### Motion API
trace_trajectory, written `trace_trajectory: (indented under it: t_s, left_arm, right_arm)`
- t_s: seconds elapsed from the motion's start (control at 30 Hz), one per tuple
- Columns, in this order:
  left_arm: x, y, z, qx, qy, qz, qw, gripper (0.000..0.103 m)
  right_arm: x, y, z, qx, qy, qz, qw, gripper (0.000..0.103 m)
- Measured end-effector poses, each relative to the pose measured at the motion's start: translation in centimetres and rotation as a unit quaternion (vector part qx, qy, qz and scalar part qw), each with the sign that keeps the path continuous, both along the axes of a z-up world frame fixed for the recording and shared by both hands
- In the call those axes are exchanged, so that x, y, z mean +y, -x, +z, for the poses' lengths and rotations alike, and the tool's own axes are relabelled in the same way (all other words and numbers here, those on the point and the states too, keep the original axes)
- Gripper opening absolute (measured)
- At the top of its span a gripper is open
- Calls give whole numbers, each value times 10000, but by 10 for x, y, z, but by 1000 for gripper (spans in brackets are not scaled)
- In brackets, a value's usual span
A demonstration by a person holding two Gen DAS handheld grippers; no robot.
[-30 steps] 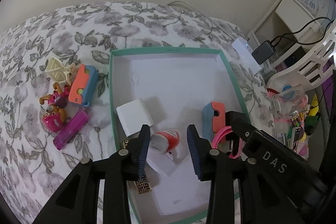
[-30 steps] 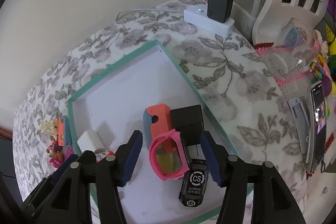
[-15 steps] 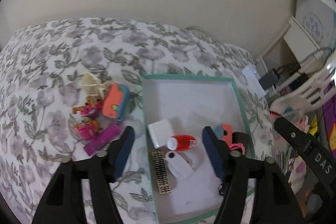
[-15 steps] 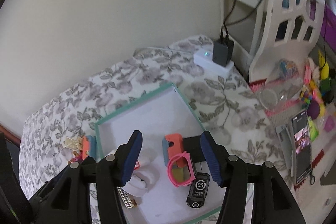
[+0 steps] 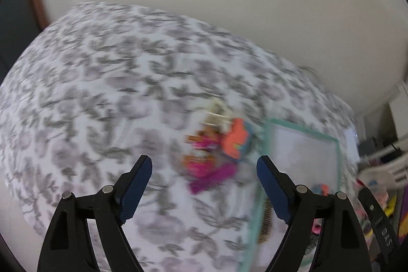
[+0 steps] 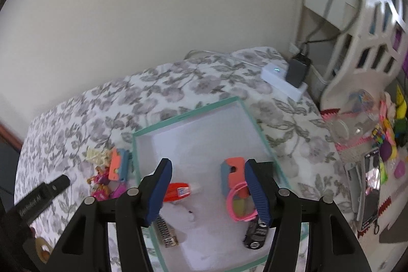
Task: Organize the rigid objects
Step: 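Move both tools back toward the remaining toys beside the tray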
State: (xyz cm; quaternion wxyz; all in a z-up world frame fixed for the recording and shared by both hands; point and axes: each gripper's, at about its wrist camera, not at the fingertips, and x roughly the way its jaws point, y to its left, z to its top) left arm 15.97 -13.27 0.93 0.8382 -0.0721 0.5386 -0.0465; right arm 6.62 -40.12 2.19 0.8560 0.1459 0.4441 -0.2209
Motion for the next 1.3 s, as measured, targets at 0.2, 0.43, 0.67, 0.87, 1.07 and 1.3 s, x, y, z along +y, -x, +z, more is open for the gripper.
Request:
trace_trajectory:
  t_s: [0.2,0.43,0.67,0.87,1.07,1.3]
  left_arm:
    - [46,-10,-10,122,-233,537,9982,86]
    - [87,-14,-13,173,-149,1012,9946,102]
    - [104,-19,-19,256,-174,1170,9926,102]
    - [113,-23,-25,274,-142,1313,9909,102]
    - [109,-33,-32,312,-43,1261,9915,102]
    - [82,-37,-40,525,-50,1141,9921,102]
  right_arm:
    - [46,-18,-16,180,155,587,9980,74]
    - [87,-32,-35,327,189,1080,9934,75]
    - [114,-46,-58,500,29,1417,9886,82]
    - [125,-59,-76,695,95,1505,9861,87]
    - [130,-72,-86,781,119,1541,9849,90]
    - [128,-82,-96,855,-40,1473,9854,90]
